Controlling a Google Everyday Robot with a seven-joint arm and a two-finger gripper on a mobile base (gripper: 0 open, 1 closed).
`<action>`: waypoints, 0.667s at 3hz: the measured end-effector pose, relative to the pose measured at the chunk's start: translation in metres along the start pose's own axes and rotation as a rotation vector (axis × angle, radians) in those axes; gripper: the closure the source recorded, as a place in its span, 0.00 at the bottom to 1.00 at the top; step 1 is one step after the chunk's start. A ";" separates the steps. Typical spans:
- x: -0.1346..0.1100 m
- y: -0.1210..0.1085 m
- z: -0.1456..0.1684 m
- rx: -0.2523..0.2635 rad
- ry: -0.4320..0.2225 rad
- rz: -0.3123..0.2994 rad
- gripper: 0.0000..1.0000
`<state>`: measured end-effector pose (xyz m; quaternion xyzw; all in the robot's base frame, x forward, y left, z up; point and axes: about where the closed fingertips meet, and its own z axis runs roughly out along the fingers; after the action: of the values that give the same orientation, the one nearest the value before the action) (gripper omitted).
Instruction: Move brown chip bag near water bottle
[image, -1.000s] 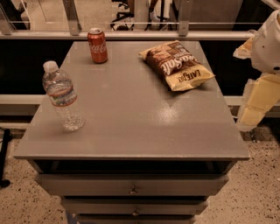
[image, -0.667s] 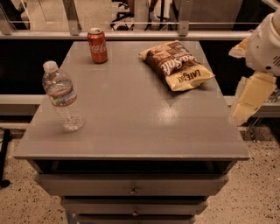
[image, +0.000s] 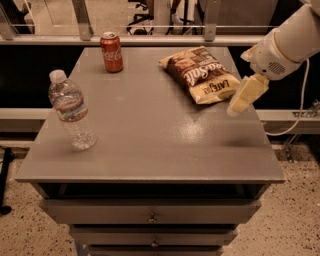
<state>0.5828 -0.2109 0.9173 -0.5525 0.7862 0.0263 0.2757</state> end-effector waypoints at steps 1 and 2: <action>-0.012 -0.044 0.056 0.011 -0.096 0.081 0.00; -0.016 -0.065 0.082 0.011 -0.150 0.143 0.00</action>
Offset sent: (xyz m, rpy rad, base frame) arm 0.1308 0.0170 -0.0575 0.2764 -0.0253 -0.1398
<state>0.6774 -0.1946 0.8725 -0.4898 0.8009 0.0829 0.3343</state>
